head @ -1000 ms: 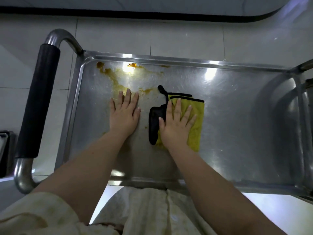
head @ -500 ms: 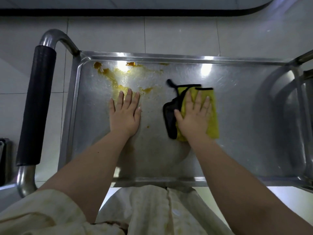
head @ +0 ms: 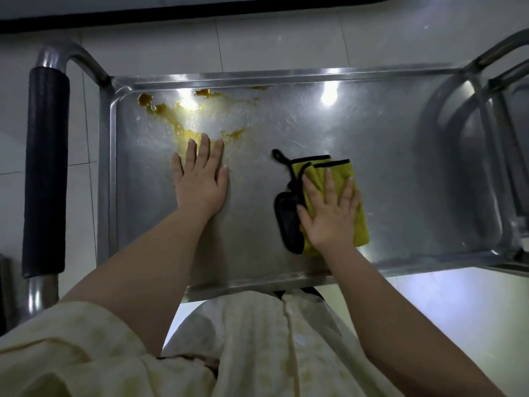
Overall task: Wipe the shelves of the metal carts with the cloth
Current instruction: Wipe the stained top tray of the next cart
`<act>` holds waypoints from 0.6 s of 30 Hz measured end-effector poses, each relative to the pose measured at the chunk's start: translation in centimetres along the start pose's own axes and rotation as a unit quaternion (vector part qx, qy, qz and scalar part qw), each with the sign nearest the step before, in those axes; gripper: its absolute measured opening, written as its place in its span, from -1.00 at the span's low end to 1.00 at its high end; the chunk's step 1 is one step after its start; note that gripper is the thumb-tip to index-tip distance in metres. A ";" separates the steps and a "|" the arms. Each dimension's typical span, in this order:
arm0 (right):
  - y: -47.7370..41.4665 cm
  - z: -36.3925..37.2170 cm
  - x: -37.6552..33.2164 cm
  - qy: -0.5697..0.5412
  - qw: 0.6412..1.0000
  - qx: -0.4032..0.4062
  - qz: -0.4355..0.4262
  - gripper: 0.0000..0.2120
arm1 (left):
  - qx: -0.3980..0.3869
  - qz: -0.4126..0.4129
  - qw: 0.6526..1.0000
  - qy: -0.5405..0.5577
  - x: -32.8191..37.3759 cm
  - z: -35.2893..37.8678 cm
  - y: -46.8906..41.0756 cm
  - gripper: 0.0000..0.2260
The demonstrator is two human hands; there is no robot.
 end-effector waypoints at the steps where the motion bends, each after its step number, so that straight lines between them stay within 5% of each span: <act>1: 0.0 -0.1 1.0 0.009 1.000 -0.006 0.021 -0.41 | -0.001 0.000 1.000 0.004 0.1 -0.1 -0.1 -0.50; 10: 0.1 -0.1 1.0 0.006 0.999 -0.011 0.036 -0.40 | -0.044 0.083 0.995 0.015 1.6 -2.0 8.6 -0.53; 18: 4.5 -0.3 -3.6 -0.021 1.000 -0.004 -0.017 -0.44 | -0.044 0.040 0.997 -0.054 -0.8 -1.7 14.6 -0.52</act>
Point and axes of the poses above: each hand's wrist, its own y-axis away from the middle knuckle, its own z-axis out of the palm, x = y × z, the point moved 3 cm from there along -y, towards the middle knuckle, and after that the axes turned 15 degrees about x, right-handed, at the moved point
